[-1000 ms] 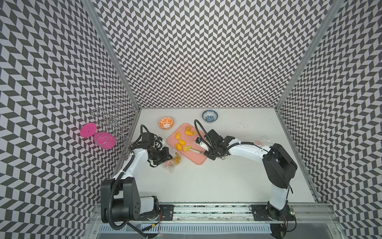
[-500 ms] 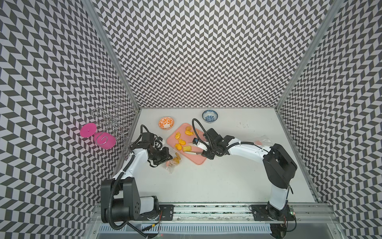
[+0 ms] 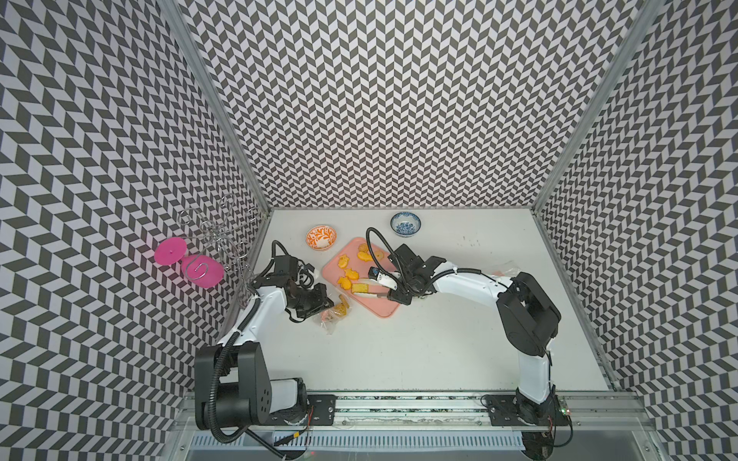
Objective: Put the cookies into a resealable bag to prevent moisture
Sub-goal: Pick up the cookie from the tray, then place the cookie in the ziploc bag.
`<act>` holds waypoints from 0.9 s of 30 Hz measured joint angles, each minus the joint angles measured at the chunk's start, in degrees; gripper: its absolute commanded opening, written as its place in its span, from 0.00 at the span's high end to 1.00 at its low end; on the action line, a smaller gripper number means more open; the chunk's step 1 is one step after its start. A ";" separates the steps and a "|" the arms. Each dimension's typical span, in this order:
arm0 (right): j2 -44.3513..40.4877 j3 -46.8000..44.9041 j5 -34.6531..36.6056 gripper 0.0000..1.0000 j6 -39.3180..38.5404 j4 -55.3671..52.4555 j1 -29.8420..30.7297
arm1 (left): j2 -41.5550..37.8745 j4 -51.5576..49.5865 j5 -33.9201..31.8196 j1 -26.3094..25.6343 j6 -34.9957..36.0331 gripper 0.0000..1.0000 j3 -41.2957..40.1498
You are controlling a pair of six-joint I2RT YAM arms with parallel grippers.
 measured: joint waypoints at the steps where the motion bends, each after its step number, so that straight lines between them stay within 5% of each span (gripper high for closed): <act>1: 0.00 0.26 -0.04 0.60 -0.26 -0.74 0.00 | 0.00 0.00 0.00 0.00 0.00 1.00 0.00; 14: -3.80 -2.34 -0.83 0.66 0.83 -2.69 -1.60 | 0.66 0.02 0.09 -0.90 -0.04 1.00 0.09; 21: -16.59 -9.94 -10.73 0.66 7.04 0.31 -2.97 | 0.76 -0.24 -0.11 -1.11 -0.02 1.00 0.81; 27: -17.38 -10.45 -16.46 0.66 11.23 1.20 -0.04 | 0.74 -1.07 -0.57 -1.11 -0.02 1.00 1.92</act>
